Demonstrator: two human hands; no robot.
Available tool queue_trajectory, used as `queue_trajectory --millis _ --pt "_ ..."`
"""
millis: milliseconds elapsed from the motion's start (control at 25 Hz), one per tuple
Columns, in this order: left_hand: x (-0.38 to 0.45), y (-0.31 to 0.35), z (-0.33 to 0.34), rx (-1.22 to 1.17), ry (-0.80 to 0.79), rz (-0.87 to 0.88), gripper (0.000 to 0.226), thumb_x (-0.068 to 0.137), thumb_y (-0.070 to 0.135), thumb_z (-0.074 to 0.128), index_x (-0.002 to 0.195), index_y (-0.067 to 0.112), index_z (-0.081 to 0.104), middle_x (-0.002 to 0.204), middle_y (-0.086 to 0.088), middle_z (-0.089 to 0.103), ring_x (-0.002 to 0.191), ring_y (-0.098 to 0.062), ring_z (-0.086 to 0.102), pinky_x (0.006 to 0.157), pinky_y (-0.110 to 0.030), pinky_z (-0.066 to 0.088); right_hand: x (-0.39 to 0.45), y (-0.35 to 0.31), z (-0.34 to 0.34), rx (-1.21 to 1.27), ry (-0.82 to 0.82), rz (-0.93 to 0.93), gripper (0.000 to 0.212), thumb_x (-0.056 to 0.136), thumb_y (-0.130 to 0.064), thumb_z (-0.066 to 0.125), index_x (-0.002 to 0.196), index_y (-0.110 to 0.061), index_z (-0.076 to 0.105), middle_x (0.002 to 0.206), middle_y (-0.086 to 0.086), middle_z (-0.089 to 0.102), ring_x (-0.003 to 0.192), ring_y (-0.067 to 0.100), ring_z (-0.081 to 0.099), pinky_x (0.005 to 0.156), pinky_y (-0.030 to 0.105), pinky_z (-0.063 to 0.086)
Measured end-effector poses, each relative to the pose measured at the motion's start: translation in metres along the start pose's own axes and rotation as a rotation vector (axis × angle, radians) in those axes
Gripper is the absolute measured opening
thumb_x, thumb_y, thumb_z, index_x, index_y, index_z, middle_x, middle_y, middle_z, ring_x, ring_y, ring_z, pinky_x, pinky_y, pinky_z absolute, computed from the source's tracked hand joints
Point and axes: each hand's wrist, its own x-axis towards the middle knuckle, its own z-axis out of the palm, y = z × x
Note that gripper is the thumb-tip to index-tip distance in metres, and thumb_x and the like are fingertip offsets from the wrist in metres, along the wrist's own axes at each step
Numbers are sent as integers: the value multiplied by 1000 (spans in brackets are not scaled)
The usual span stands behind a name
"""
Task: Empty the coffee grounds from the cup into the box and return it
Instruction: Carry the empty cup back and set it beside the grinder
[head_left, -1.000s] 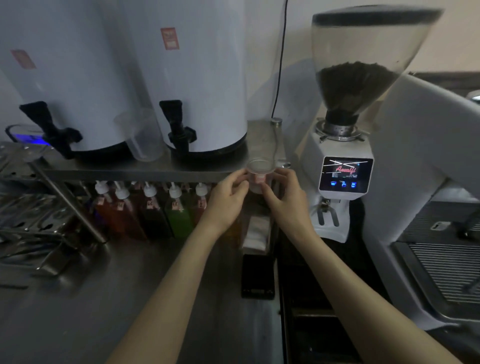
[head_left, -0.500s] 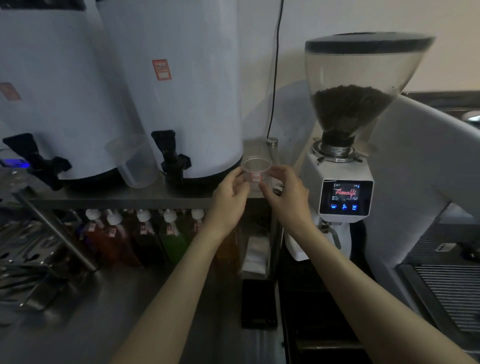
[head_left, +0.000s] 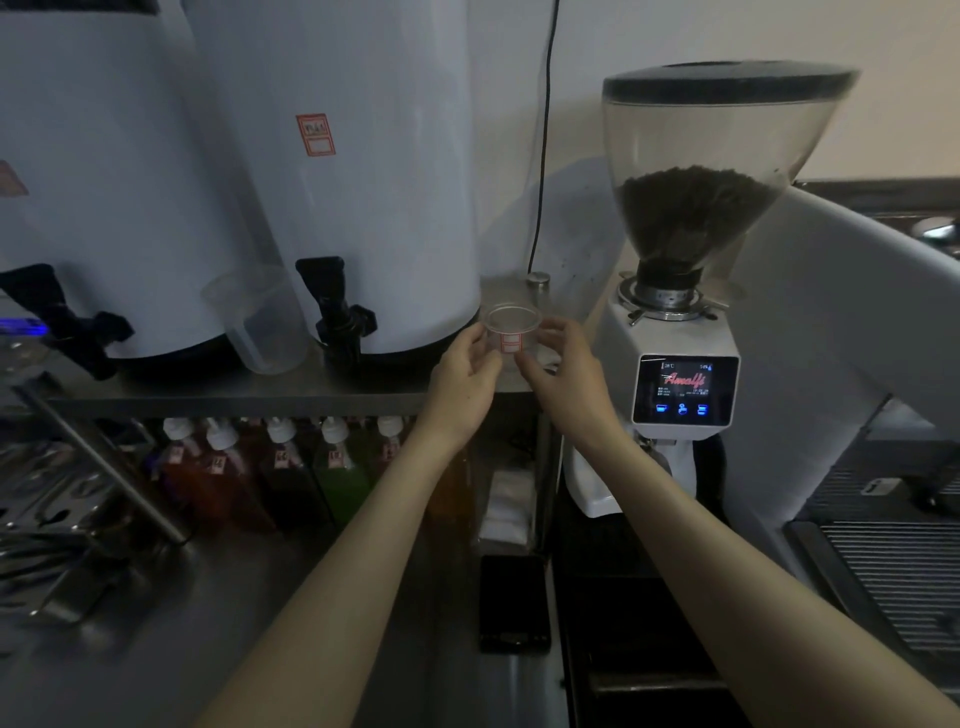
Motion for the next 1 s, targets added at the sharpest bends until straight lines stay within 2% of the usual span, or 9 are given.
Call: queue_trajectory --millis 240,400,560,800,880,1000 --pt "-2 2 3 5 -18 -4 49 100 27 52 149 23 45 147 0 57 135 -10 51 106 -28 42 -4 0 -6 55 -23 18 56 94 -45 67 140 -21 46 142 1 62 130 13 58 106 44 52" --pt "-2 1 7 9 -37 -7 46 100 31 52 145 28 48 144 3 59 130 -6 52 106 -30 43 -5 3 -10 56 -46 30 60 94 -49 66 142 -22 43 145 3 60 132 18 57 108 45 49" --pt "-2 -2 10 28 -26 -14 49 100 33 53 147 25 45 144 2 58 127 -5 52 101 -27 43 -5 6 -10 100 -87 37 65 94 -48 67 146 -20 40 149 5 56 136 19 54 103 32 47" --pt "-4 -8 10 70 -16 -33 53 100 31 52 150 19 44 149 -4 55 137 -15 50 114 -42 41 -6 16 -10 130 -88 60 63 94 -48 67 145 -21 44 147 1 57 134 16 54 106 35 48" --pt "-8 -8 11 75 -5 -35 54 99 31 53 151 20 42 151 -4 54 138 -13 49 114 -39 41 -8 18 -10 139 -78 51 57 94 -45 66 143 -22 47 141 -3 59 131 15 57 108 43 50" --pt "-10 -7 14 93 -18 -15 52 97 35 53 148 26 45 148 2 56 132 -7 49 104 -26 42 -10 19 -8 123 -62 38 54 94 -44 64 142 -24 49 140 -4 61 129 16 58 109 48 49"
